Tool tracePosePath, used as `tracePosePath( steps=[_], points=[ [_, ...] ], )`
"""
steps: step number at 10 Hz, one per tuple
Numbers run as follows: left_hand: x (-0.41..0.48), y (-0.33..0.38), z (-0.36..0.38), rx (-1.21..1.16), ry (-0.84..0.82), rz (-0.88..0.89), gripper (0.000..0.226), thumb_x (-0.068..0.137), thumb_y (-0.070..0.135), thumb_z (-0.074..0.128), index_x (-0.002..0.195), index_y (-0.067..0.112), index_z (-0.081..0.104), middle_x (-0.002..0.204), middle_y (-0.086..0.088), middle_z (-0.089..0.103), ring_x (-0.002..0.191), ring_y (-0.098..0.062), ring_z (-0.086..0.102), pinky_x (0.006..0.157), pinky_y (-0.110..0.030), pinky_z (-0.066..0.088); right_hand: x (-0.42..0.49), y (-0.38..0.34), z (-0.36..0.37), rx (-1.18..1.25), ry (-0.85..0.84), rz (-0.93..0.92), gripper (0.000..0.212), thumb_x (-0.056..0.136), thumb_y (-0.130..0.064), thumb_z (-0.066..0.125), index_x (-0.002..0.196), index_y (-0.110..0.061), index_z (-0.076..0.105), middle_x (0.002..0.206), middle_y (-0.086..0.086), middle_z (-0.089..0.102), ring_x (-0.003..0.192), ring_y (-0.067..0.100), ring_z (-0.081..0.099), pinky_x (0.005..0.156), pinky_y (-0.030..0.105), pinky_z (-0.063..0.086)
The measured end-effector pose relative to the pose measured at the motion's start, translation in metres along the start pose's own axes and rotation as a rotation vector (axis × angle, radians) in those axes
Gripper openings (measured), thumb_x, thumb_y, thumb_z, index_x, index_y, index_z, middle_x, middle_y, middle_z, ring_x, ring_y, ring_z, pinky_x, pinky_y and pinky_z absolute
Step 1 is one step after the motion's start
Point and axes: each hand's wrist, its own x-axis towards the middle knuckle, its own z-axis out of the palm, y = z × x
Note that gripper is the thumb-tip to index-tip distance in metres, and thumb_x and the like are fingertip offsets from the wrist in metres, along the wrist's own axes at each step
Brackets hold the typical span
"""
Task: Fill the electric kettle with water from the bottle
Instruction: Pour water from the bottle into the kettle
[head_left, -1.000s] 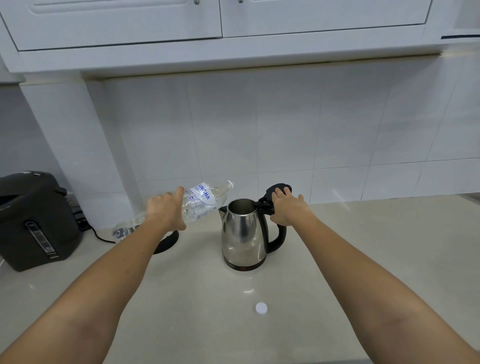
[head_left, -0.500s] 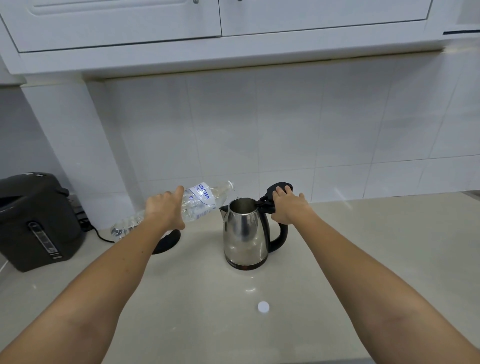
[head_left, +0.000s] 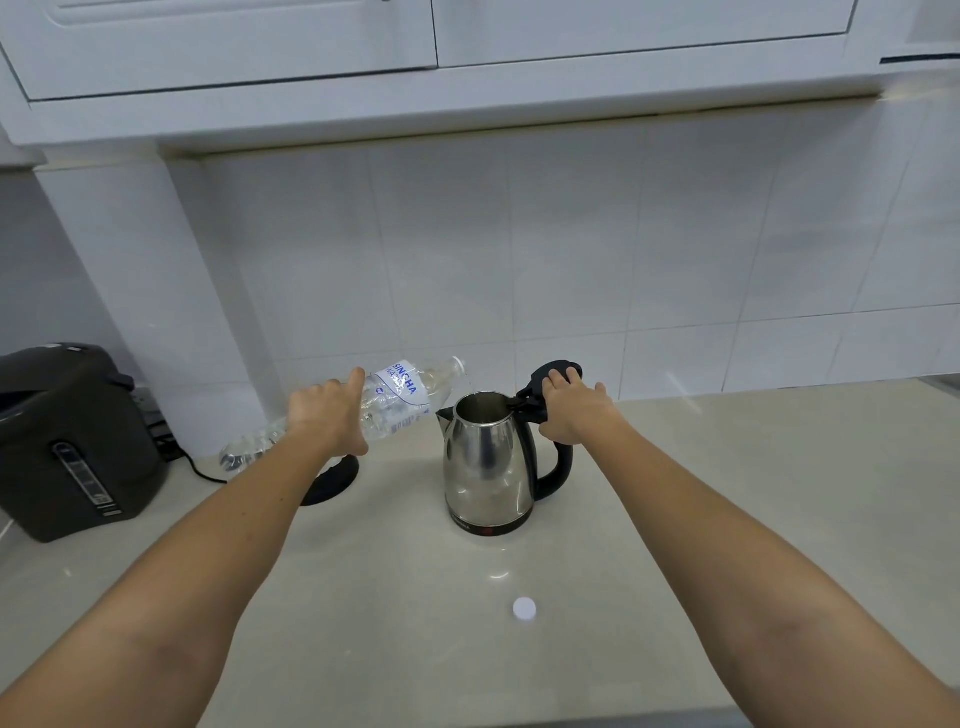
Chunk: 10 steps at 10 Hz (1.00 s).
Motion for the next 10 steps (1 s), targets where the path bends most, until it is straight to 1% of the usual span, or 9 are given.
tracePosePath(
  steps=[4,5,6,7,8,10],
  points=[
    [-0.0025,-0.0005,-0.0042,0.006,-0.012,-0.001,0.069,0.068,0.036,0.074,0.122,0.018,0.034,0.089,0.001,0.052,0.078,-0.024,0.057,0.058,-0.027,0.038,-0.0004,-0.0009,-0.0008,-0.002,-0.005,0.003,0.073,0.092,-0.030,0.046,0.153,-0.009,0.012,0.163,0.003,0.005,0.150,0.026,0.000,0.115,0.053,0.019],
    [-0.0031,-0.0010,-0.0049,0.009,-0.013,-0.006,0.070,0.068,0.036,0.073,0.123,0.018,0.034,0.089,0.001,0.051,0.076,-0.024,0.053,0.057,-0.028,0.038,-0.0007,-0.0006,-0.0010,0.002,0.001,0.000,0.073,0.092,-0.030,0.047,0.153,-0.008,0.013,0.162,0.003,0.006,0.150,0.026,0.001,0.115,0.053,0.019],
    [-0.0023,-0.0011,-0.0050,0.006,-0.010,-0.006,0.070,0.068,0.036,0.074,0.123,0.018,0.034,0.090,0.001,0.052,0.077,-0.024,0.055,0.058,-0.028,0.038,-0.0010,-0.0005,-0.0008,0.003,0.003,-0.002,0.072,0.092,-0.030,0.047,0.153,-0.008,0.014,0.162,0.003,0.007,0.150,0.026,0.001,0.115,0.053,0.020],
    [-0.0006,-0.0012,-0.0052,0.007,-0.001,0.001,0.068,0.068,0.035,0.073,0.122,0.018,0.036,0.094,0.000,0.057,0.086,-0.025,0.063,0.059,-0.027,0.039,-0.0017,-0.0005,-0.0008,0.005,0.000,0.000,0.073,0.092,-0.030,0.047,0.153,-0.009,0.013,0.162,0.003,0.006,0.150,0.026,0.000,0.116,0.052,0.019],
    [0.0006,-0.0017,-0.0060,0.000,0.000,-0.002,0.069,0.068,0.035,0.073,0.123,0.018,0.035,0.100,-0.001,0.059,0.090,-0.025,0.064,0.060,-0.028,0.039,-0.0017,-0.0006,-0.0009,0.003,-0.001,-0.002,0.073,0.092,-0.029,0.047,0.153,-0.009,0.012,0.162,0.003,0.005,0.150,0.026,0.000,0.116,0.053,0.019],
    [0.0012,-0.0019,-0.0077,0.011,0.007,-0.003,0.070,0.067,0.036,0.073,0.123,0.018,0.035,0.100,-0.001,0.060,0.091,-0.025,0.064,0.060,-0.028,0.039,-0.0011,-0.0011,-0.0013,0.016,-0.002,0.001,0.074,0.092,-0.029,0.047,0.153,-0.008,0.010,0.162,0.003,0.006,0.150,0.026,0.001,0.115,0.052,0.019]
  ],
)
